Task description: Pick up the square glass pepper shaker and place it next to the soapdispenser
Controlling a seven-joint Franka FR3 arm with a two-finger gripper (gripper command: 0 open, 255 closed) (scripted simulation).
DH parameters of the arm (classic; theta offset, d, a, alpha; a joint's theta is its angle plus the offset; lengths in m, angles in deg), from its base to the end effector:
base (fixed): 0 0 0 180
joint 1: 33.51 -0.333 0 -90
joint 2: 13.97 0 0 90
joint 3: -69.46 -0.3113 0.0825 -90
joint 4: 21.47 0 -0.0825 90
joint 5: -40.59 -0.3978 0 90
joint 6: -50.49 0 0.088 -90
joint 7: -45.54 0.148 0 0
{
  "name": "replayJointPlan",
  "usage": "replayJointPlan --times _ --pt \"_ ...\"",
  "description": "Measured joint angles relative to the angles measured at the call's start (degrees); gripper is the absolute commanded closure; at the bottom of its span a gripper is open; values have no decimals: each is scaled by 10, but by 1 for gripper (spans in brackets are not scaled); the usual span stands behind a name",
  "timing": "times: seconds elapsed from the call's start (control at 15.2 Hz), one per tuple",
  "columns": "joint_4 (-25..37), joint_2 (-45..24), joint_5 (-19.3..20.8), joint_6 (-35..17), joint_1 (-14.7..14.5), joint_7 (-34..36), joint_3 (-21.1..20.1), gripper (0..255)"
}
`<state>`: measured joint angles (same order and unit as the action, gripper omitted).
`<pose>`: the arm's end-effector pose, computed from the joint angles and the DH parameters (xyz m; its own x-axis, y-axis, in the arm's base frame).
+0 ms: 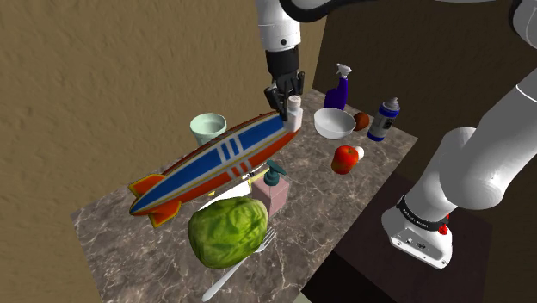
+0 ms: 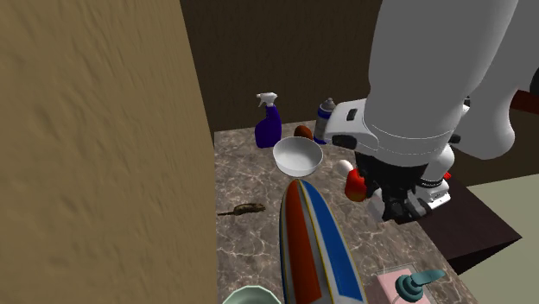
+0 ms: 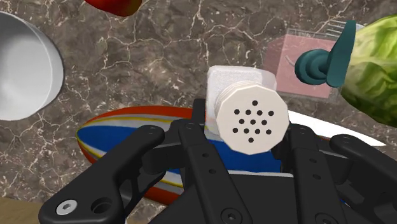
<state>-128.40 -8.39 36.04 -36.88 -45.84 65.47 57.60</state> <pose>0.4575 0.2216 0.4877 0.9668 0.0591 -0.2486 0.0683 -0.9973 0.0286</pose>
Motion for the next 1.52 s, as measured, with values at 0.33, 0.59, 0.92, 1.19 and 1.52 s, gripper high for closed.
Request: replayJointPlan --times 0.33,0.59,0.92,1.19,1.52 --pt "-32 -5 0 -37 -1 1 -2 255" --pt "-62 -5 0 -67 -1 -2 -2 255" --pt "-93 -13 1 -105 -2 -3 -3 255" --pt "-119 -17 1 -135 -2 -5 -3 255" --pt "-144 -31 3 -174 -3 -3 -5 255"
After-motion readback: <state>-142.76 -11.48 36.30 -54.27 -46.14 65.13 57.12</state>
